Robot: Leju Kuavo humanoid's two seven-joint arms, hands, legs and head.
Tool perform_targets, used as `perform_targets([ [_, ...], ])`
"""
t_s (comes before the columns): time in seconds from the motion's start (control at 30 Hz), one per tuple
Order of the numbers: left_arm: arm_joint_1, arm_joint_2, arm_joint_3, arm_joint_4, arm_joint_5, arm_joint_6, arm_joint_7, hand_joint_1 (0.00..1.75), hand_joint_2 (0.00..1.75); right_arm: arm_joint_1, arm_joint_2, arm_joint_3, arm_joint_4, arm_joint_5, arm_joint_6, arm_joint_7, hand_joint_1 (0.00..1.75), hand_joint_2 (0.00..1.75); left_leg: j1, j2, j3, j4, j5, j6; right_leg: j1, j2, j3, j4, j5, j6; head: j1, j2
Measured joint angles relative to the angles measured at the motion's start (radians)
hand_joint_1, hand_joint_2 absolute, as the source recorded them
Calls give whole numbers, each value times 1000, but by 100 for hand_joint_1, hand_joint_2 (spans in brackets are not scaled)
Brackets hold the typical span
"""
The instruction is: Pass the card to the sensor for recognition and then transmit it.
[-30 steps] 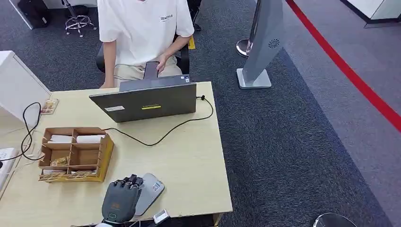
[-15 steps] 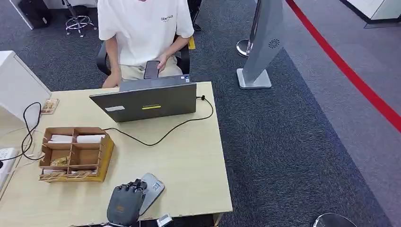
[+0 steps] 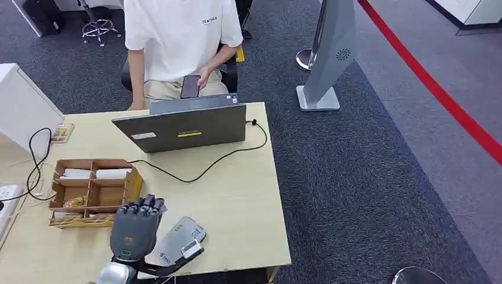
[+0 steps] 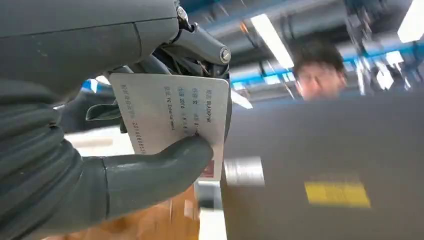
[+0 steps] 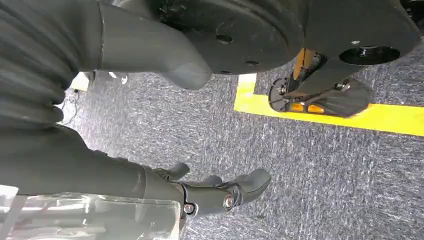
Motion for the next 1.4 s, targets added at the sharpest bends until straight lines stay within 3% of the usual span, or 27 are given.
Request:
perform_targets([
  [0.13,-105,20,60,-46,-3,-44,31,175,175,0,0,3,0,16,13,9,0,175,0,0,0,0,1,0,0,0,0,0,1,-1,0,0],
  [0.27,-293,63,123,-7,-3,-130,51,175,175,-2,0,11,0,26,23,19,0,175,1,-1,-1,0,5,-1,1,-2,-1,1,3,-1,0,0],
  [0.4,-489,102,158,122,-6,-179,72,175,175,-4,-1,15,0,34,31,33,0,175,1,-1,-1,0,6,-3,1,-1,-2,2,5,-3,0,0],
  [0.6,-751,148,162,439,-10,-160,161,175,175,-8,-3,18,0,51,48,45,0,175,2,0,-2,0,7,-3,1,0,-3,2,6,-3,0,0],
  [0.73,-844,155,157,604,-10,-143,189,175,175,-9,-4,18,-1,44,52,42,0,175,2,0,-2,0,7,-3,1,1,-3,2,6,-3,0,0],
  [0.9,-885,153,156,721,-10,-105,185,175,175,-12,-4,18,-1,43,53,45,0,175,2,1,-2,0,7,-3,1,2,-4,2,6,-3,0,0],
  [0.93,-890,151,156,746,-10,-104,178,0,175,-12,-4,18,-1,43,53,51,0,175,2,1,-3,0,7,-3,1,2,-4,2,6,-3,0,0],
  [1.07,-897,143,156,786,-7,-100,144,0,175,-13,-4,18,0,41,51,56,0,175,2,1,-3,0,7,-3,1,2,-5,2,6,-3,0,0],
  [1.2,-896,124,157,800,22,-94,59,0,175,-13,-4,18,0,34,49,56,0,175,1,0,-4,0,7,-3,1,1,-5,2,6,-3,0,0],
  [1.4,-833,84,157,755,28,-102,10,0,175,-14,-4,18,0,36,47,64,0,175,1,0,-4,0,7,-3,1,1,-5,2,6,-3,-1,0],
])
